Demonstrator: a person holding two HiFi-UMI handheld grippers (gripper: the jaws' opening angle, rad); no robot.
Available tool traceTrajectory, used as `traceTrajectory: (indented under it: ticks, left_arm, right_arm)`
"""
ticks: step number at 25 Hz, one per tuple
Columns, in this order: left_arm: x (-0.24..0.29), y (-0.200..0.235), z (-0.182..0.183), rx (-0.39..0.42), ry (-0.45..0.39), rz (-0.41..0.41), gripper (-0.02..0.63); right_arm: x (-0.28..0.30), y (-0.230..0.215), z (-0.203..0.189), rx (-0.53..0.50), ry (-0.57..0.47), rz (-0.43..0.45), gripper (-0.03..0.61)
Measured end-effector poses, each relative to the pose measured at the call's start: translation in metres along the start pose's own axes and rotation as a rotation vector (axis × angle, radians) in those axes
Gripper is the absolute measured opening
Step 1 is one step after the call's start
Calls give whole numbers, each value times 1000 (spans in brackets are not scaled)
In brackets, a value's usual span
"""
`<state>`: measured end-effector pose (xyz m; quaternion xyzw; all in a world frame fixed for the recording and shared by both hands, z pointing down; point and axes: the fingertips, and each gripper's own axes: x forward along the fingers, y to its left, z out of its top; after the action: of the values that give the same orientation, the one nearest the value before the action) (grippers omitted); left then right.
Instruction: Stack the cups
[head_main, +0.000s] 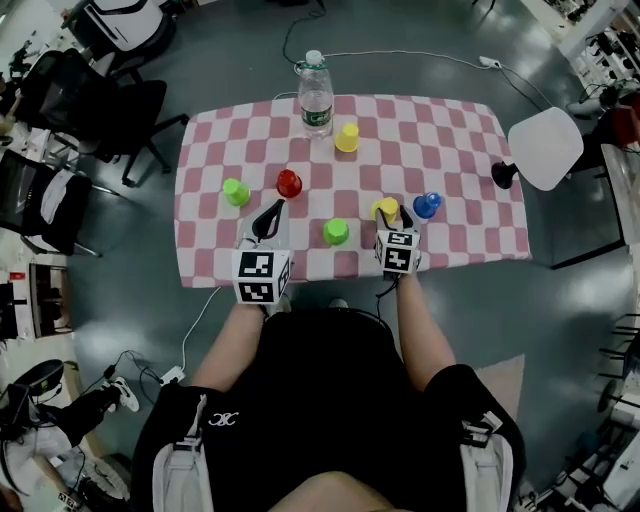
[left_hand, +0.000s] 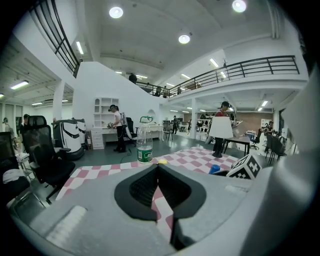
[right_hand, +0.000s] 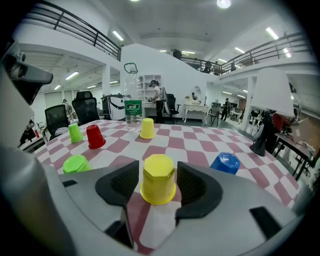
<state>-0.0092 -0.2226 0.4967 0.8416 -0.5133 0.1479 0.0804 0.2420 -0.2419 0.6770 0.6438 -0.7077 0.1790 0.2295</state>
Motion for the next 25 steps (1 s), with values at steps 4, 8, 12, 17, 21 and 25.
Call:
traceTrajectory:
  ticks: [4,8,12,17,21,25]
  left_arm:
    - [-6,-3,-2,-16,-7,38,15]
    - [-14,-6,-6,-29,-13,71,15]
    - [-21,-11,-8,-32,-15,83,15]
    - [-28,-22,-11,-31,-17,75,15]
    - [-35,-27,-16,-32,-9,67,15]
    - [-42,-29,-23,-37,-6,68,15]
  right_arm:
    - [4,2,-2,-37,5,50,204]
    - [-2,8,-2,-72,-9,84,201]
    - [-15,23,1,-100,-34,130,201]
    - [-33,40,-4,-118,-49,175,201]
    - [-45,52,-7,-141,-57,197,201]
    - [-54,61,-7,-140,-73,211,201]
